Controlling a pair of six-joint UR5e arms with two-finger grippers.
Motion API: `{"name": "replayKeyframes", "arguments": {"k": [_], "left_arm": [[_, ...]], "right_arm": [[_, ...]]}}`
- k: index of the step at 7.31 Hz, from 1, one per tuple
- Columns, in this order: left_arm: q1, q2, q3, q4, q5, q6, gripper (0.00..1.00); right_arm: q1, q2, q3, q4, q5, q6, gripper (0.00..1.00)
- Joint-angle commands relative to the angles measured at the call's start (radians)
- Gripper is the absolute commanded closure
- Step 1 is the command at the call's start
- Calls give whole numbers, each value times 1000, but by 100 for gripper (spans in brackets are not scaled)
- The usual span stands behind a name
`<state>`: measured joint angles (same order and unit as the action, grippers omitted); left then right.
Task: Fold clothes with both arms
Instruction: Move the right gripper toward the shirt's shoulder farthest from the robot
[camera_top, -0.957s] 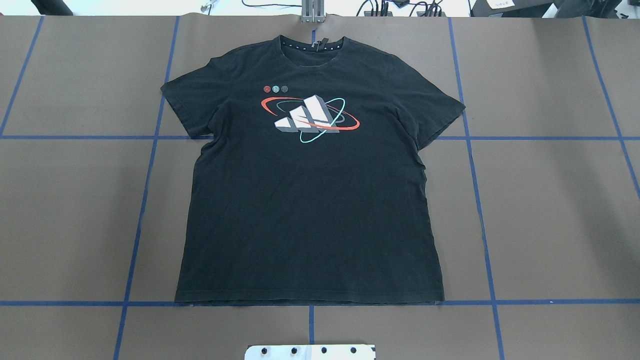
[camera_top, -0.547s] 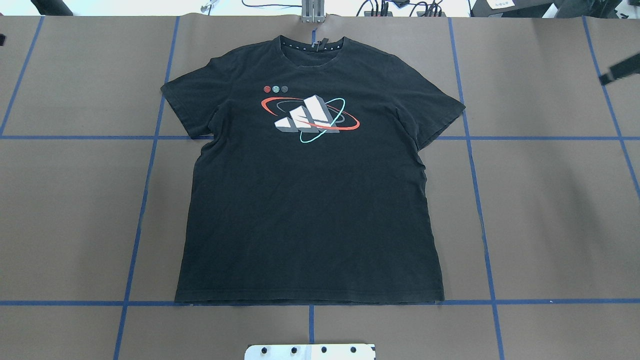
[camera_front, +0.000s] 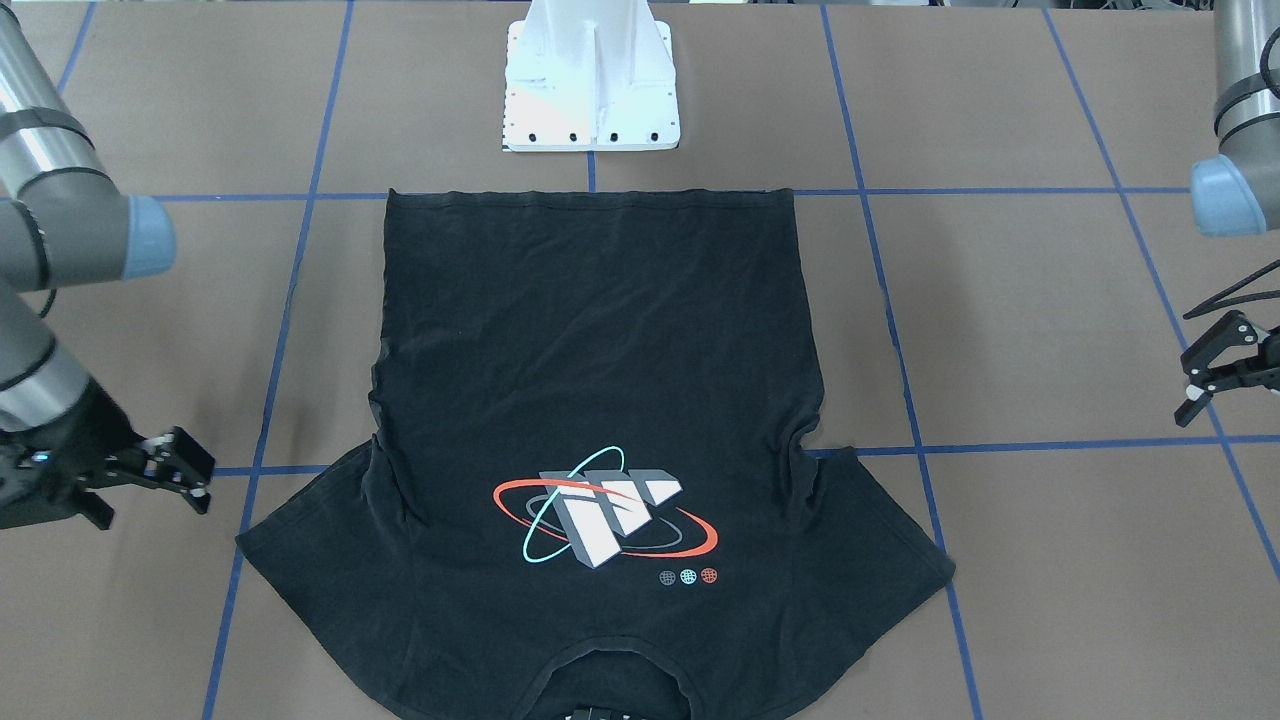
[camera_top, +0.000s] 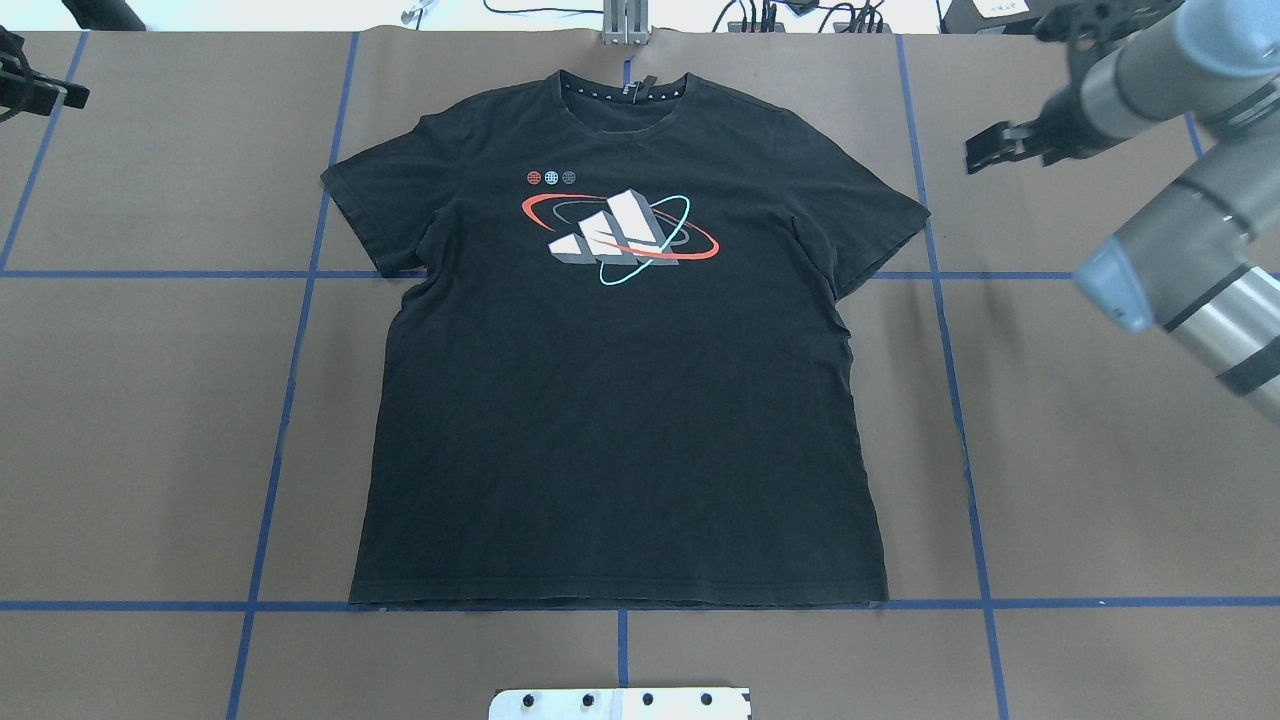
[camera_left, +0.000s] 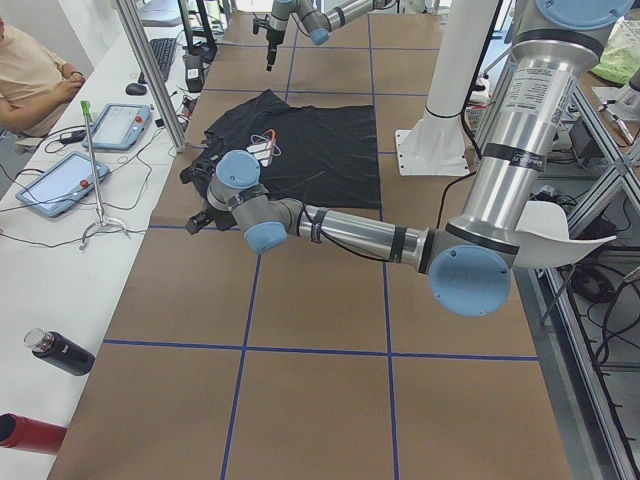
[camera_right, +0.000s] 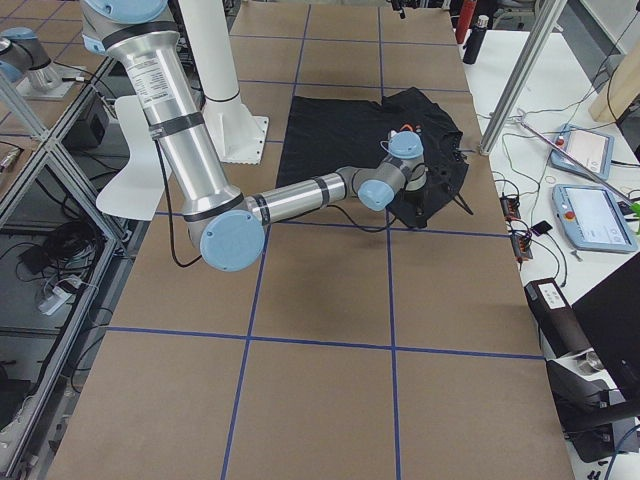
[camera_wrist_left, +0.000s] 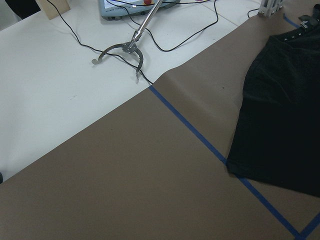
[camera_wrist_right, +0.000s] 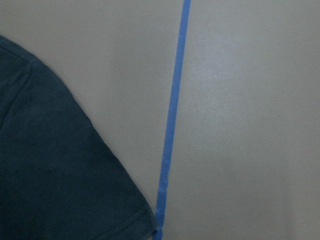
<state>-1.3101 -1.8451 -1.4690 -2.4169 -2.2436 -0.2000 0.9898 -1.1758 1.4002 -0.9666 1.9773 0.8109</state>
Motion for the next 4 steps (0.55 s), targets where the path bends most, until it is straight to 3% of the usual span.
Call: {"name": "replayKeyframes", "arguments": {"k": [1,3,4], "left_arm": [[3,0,1,-1,1,-3,0],[5,0,1,-1,1,-1,0],[5,1,1,-1,1,-1,0]], "right_arm": [[-80,10,-94,127,-107,86,6],[-83,51,-147,143,-109,88,25],[-83,91,-193,143,-109,88,26]]}}
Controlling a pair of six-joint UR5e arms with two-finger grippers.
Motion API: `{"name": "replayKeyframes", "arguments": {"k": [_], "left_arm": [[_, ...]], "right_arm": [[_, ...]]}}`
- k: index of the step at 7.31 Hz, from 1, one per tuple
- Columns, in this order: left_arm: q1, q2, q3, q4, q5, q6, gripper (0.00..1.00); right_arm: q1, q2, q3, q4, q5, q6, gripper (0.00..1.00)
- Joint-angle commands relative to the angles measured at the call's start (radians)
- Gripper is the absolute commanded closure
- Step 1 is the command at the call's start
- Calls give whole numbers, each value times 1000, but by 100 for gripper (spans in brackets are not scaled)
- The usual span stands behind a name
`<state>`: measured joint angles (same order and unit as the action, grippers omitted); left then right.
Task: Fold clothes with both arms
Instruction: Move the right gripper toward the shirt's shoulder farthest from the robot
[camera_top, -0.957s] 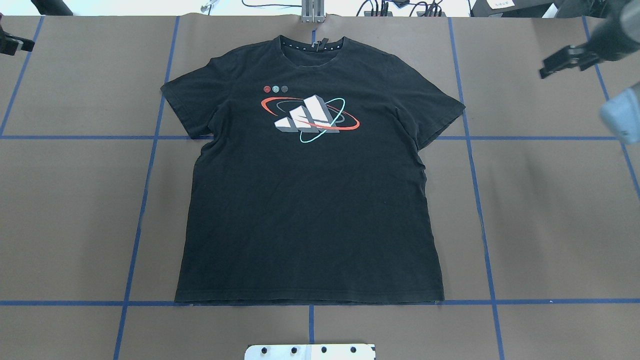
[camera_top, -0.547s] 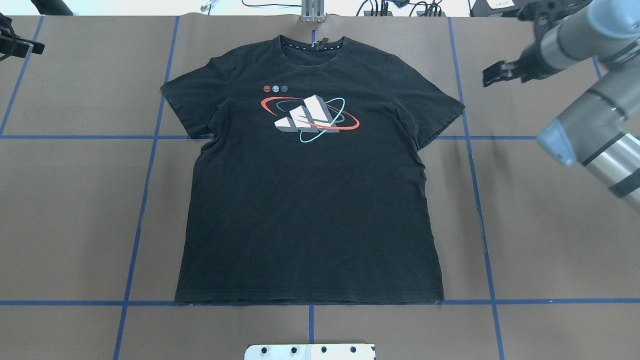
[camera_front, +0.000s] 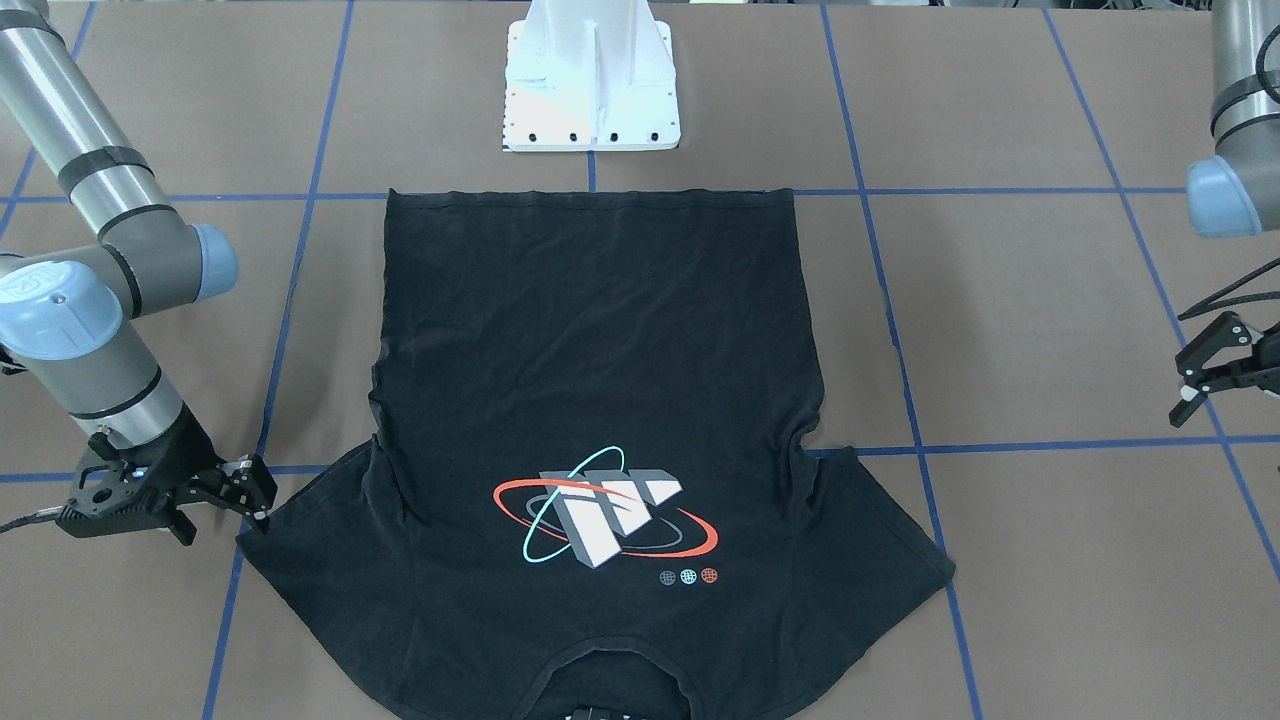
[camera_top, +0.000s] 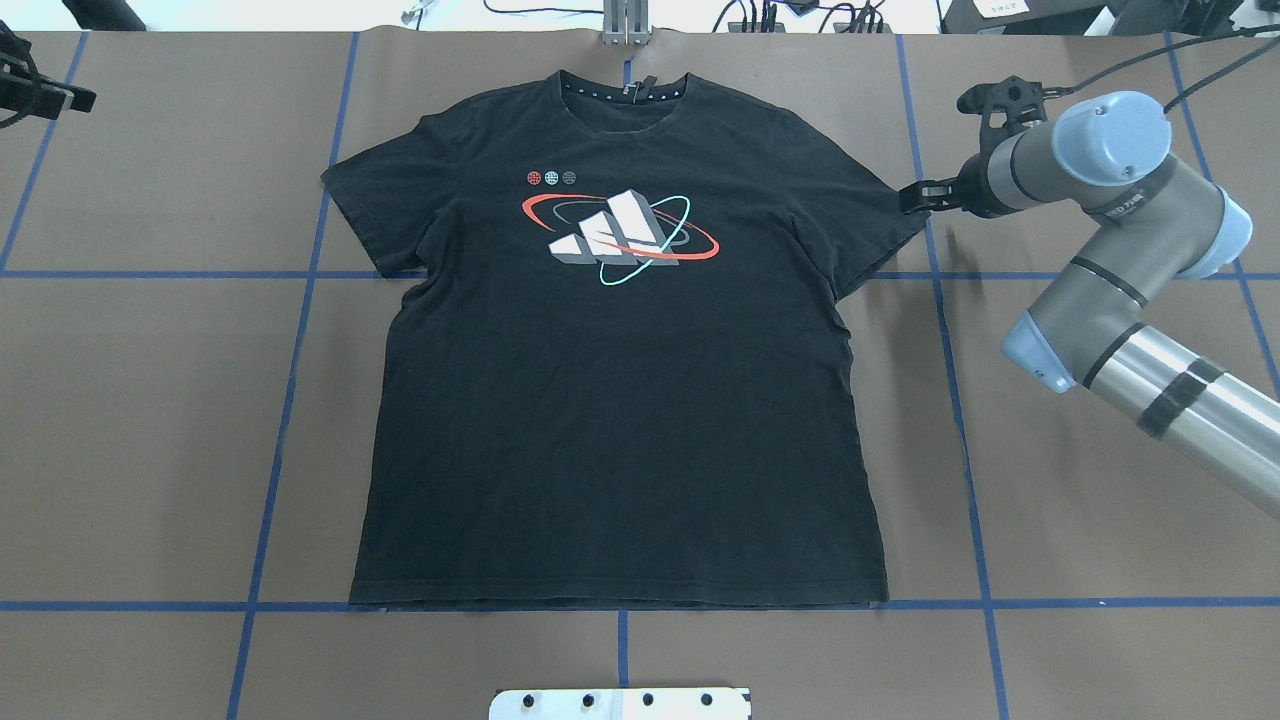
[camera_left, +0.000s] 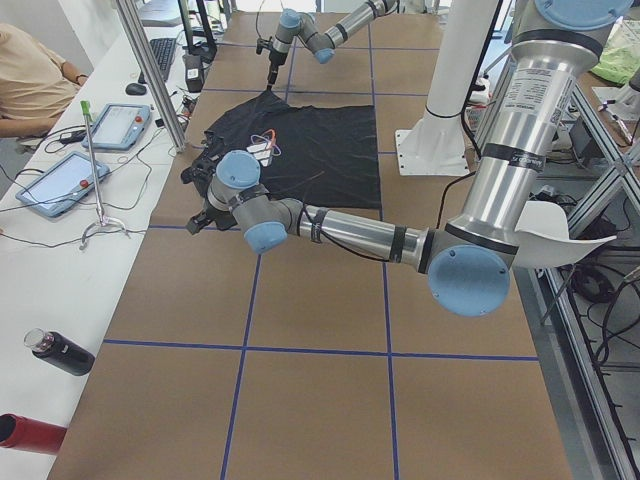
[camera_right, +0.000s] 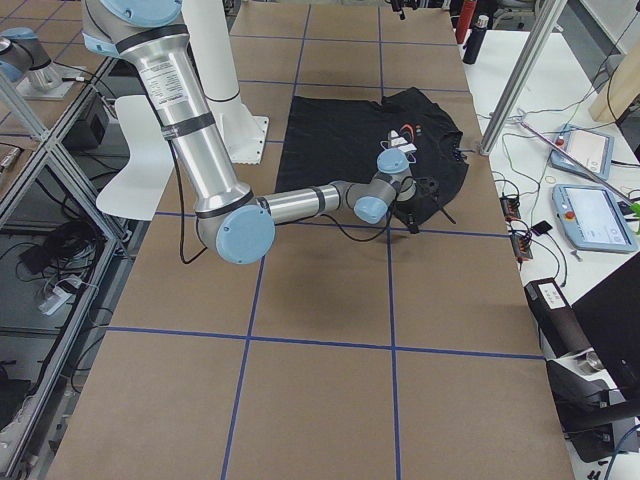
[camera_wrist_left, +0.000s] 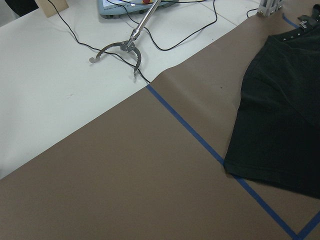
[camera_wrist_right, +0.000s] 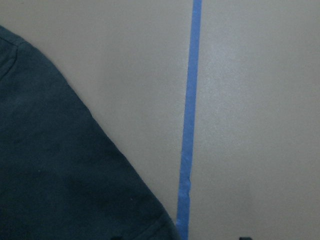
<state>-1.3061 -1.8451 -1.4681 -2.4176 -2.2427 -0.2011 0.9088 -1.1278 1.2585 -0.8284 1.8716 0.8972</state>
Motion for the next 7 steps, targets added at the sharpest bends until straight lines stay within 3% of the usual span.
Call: {"name": "replayKeyframes", "arguments": {"k": [1,2,4,6,7], "left_arm": [[1,1,0,0,0,0,0],[1,1,0,0,0,0,0],[1,1,3,0,0,-1,0],[1,1,5,0,0,-1,0],[1,1,5,0,0,-1,0]], "right_arm": [[-4,45,-60,6,-5,0,26],[-5,40,-60,14,-8,0,29],[-5,34,-57,14,-11,0,49],[-5,31,-53,14,-9,2,57],[-8,31,-51,14,-9,6,68]]}}
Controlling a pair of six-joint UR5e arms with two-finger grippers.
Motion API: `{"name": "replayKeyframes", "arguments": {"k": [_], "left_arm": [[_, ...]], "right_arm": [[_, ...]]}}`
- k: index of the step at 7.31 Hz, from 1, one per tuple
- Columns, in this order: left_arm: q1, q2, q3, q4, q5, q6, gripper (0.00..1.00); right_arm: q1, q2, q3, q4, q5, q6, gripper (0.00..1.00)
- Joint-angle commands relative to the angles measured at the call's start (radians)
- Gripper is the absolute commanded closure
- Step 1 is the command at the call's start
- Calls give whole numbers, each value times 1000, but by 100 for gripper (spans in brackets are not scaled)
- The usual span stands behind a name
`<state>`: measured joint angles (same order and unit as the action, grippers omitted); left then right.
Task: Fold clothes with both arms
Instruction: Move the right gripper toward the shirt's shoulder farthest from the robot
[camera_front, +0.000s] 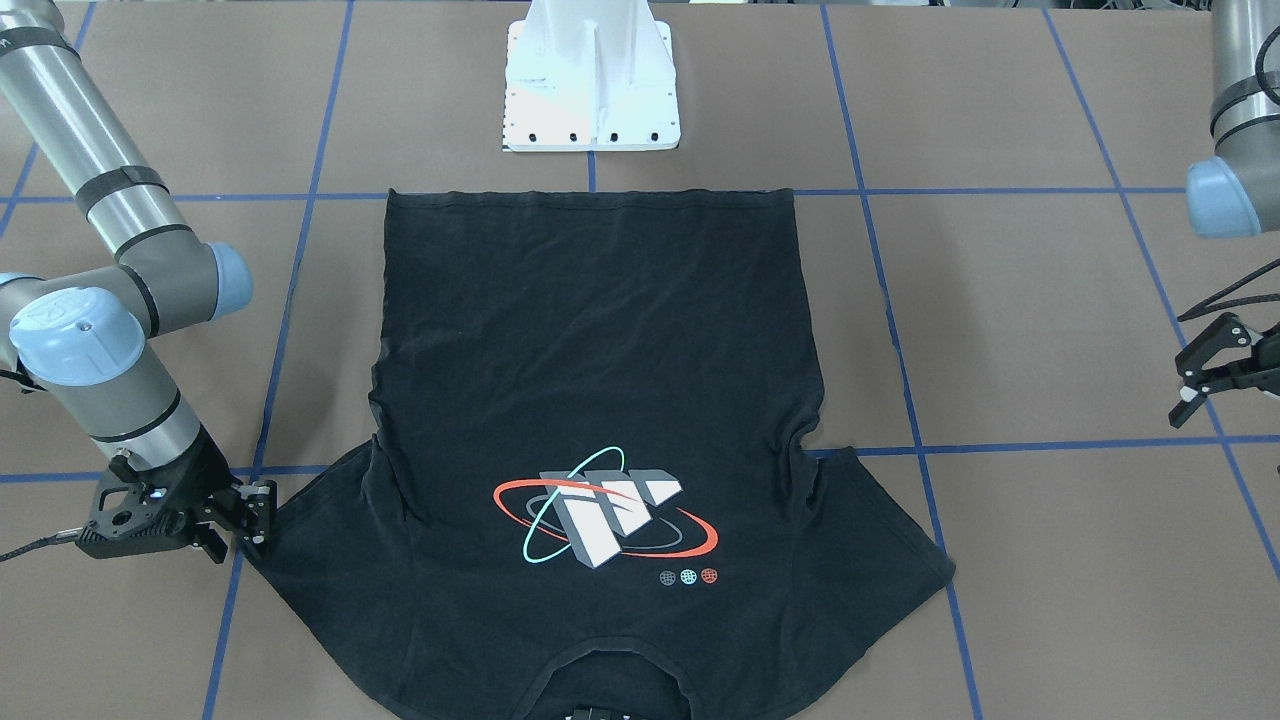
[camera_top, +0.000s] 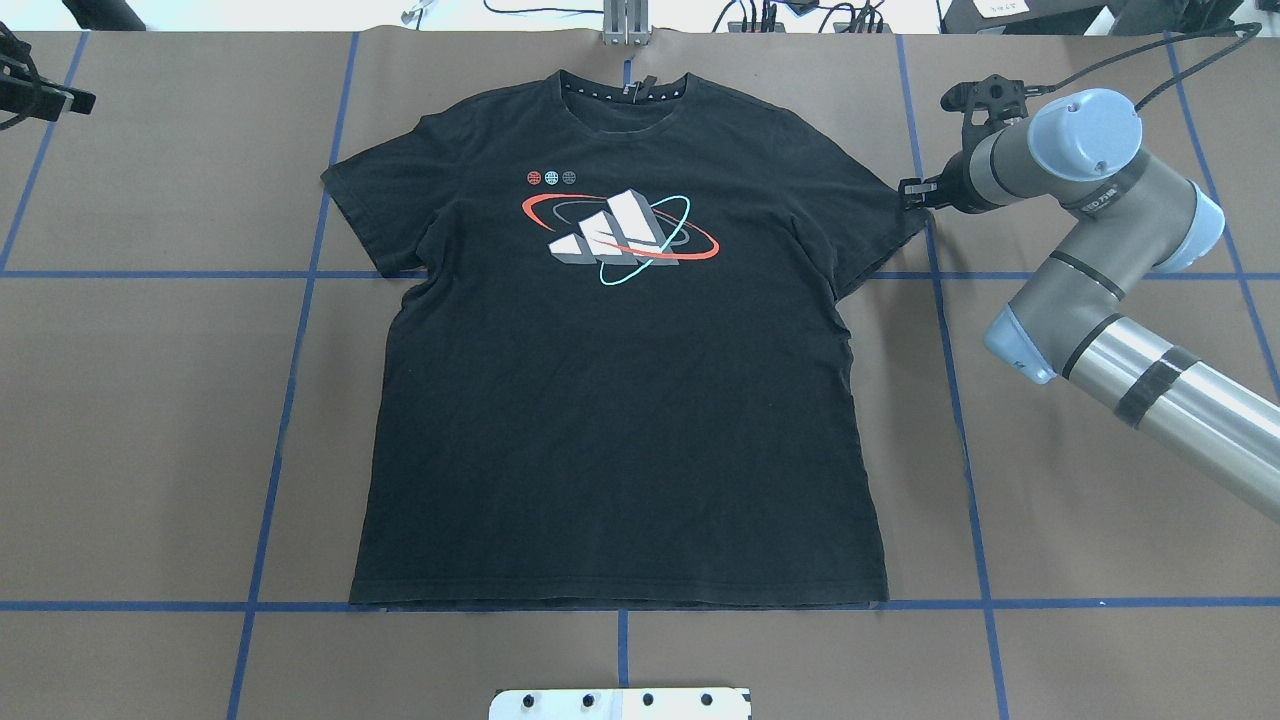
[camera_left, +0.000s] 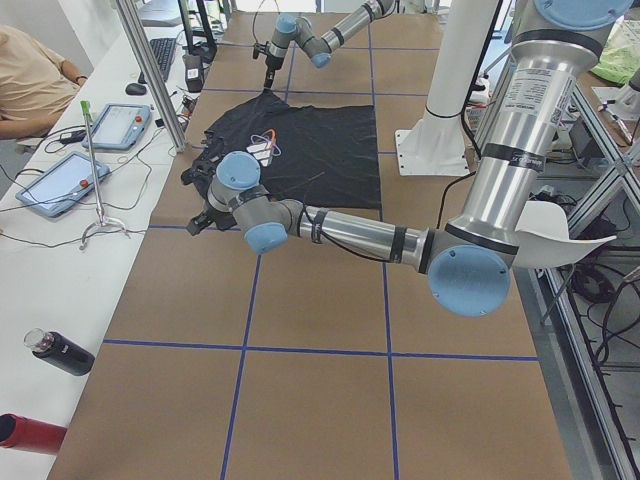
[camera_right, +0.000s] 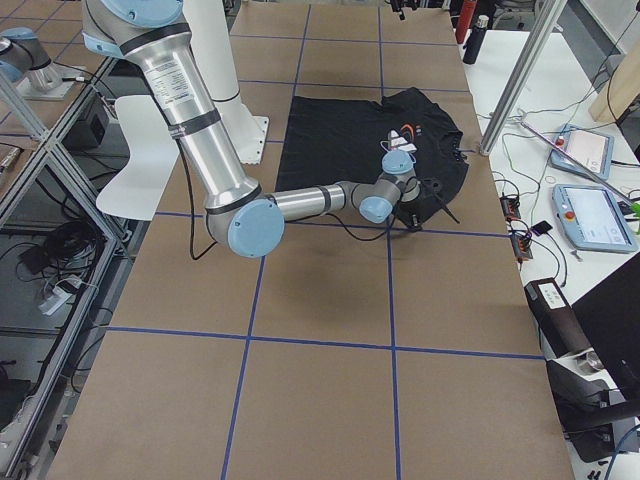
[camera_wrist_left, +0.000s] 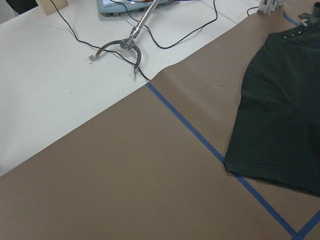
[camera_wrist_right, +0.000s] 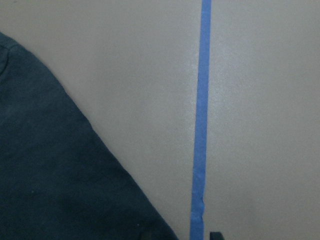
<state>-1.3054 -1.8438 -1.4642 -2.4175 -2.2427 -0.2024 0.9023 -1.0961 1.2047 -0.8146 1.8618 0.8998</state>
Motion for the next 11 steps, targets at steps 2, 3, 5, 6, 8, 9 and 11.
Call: {"name": "replayKeyframes", "arguments": {"k": [2,3,5,6,8,9,11], "left_arm": [[0,0,1,0,0,0,0],[0,0,1,0,0,0,0],[0,0,1,0,0,0,0],[0,0,1,0,0,-2,0],[0,-2,1,0,0,-2,0],[0,-2,1,0,0,-2,0],[0,-2,-1,0,0,-2,0]], "right_arm": [[-5,-2,4,0,0,5,100],[-5,-4,19,0,0,7,100],[-5,2,68,-17,5,28,100],[-5,14,106,-71,5,62,100],[-26,138,191,-307,-21,169,100],[-78,216,178,-369,-98,233,100],[-170,306,89,-373,-212,322,100]]}}
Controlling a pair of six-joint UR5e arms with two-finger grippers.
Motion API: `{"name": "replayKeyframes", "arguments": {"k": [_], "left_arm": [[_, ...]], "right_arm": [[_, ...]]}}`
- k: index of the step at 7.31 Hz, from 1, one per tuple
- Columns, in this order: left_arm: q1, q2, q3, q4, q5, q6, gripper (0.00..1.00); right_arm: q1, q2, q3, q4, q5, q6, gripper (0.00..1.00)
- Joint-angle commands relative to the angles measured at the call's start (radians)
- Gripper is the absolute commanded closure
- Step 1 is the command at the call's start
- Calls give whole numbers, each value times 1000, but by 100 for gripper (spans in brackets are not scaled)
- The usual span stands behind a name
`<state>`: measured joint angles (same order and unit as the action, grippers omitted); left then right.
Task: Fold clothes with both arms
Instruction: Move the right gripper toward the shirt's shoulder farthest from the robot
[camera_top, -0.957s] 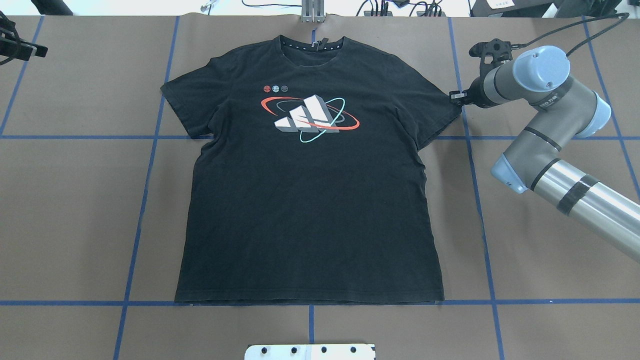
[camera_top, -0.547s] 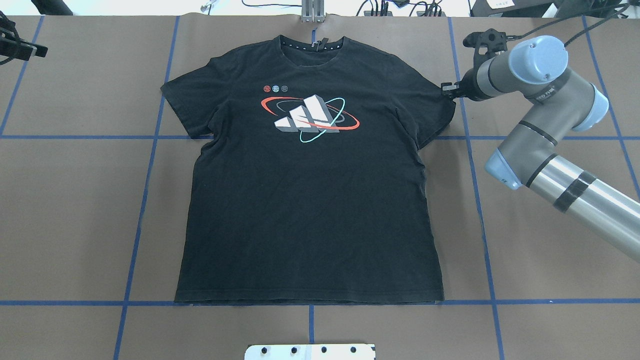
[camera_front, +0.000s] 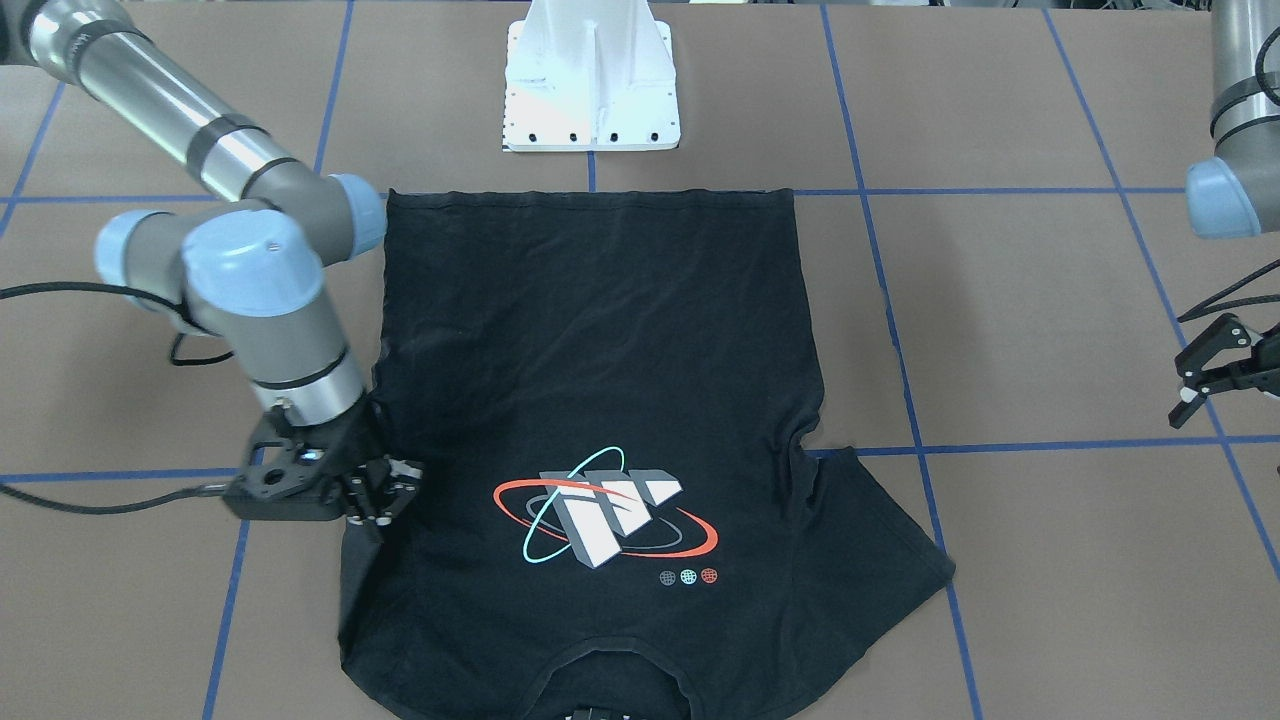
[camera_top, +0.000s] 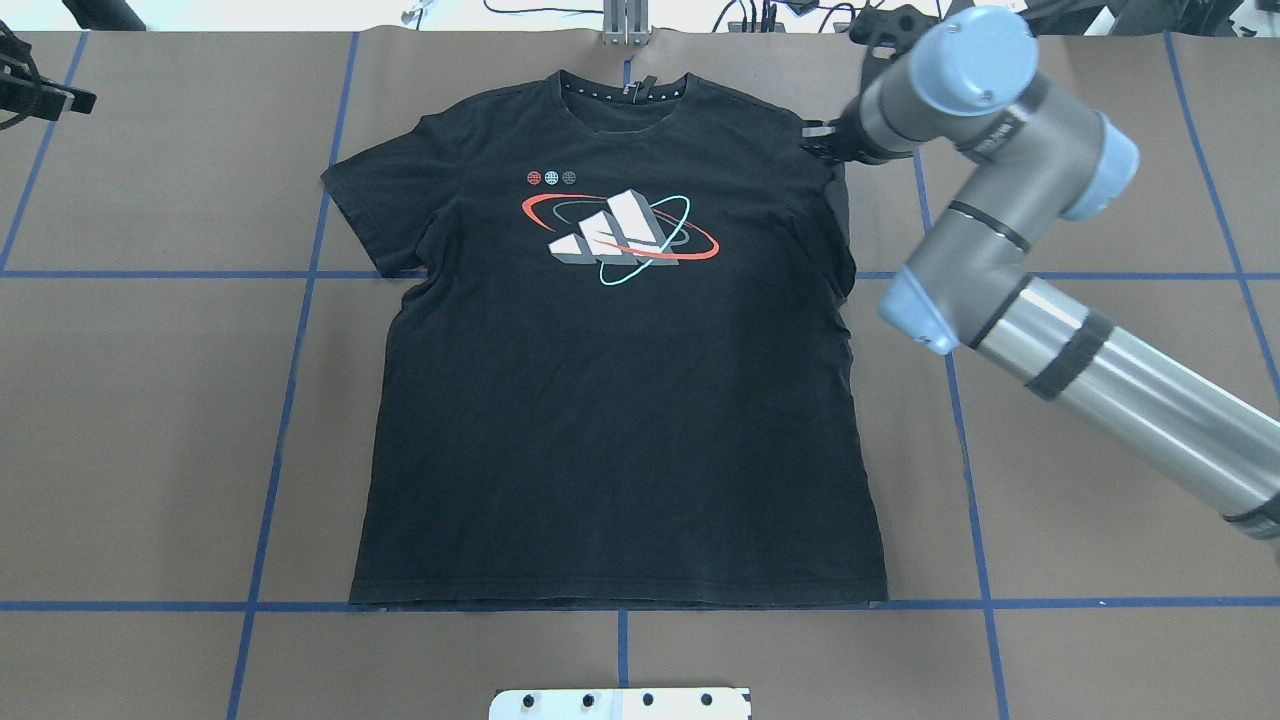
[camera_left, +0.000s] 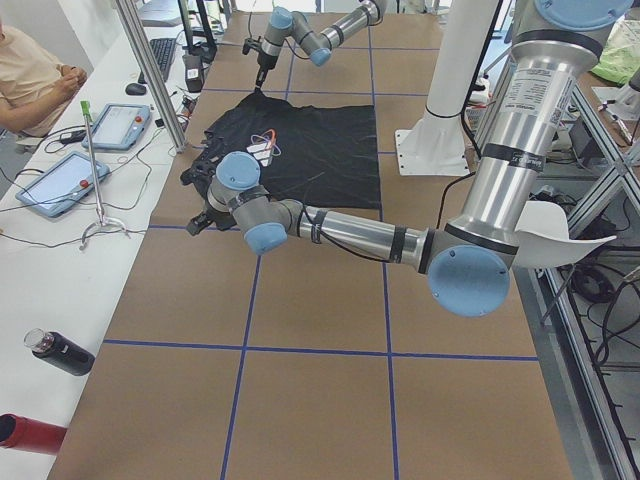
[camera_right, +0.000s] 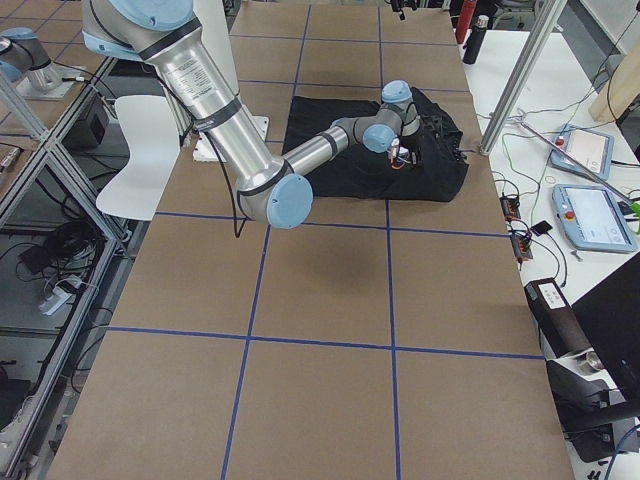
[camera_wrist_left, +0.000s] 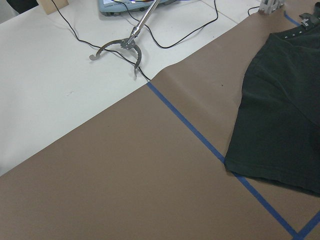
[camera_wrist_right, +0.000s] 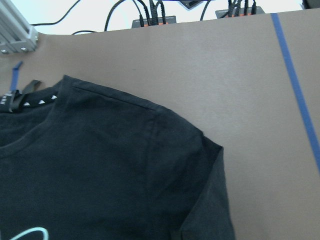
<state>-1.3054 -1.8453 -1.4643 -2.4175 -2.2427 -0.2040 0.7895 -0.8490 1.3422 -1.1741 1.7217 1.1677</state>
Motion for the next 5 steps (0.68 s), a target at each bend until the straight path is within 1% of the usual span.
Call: {"name": "replayKeyframes", "arguments": {"k": [1,4,5], "left_arm": [[0,0,-1,0,0,-2,0],[0,0,-1,0,0,-5,0],[0,0,-1,0,0,-5,0]], "right_arm": [[-102,67,-73,-9,-138,62,100],[-151,65,-75,-6,-178,63,100],[-154,64,-75,-7,-183,63,2]]}}
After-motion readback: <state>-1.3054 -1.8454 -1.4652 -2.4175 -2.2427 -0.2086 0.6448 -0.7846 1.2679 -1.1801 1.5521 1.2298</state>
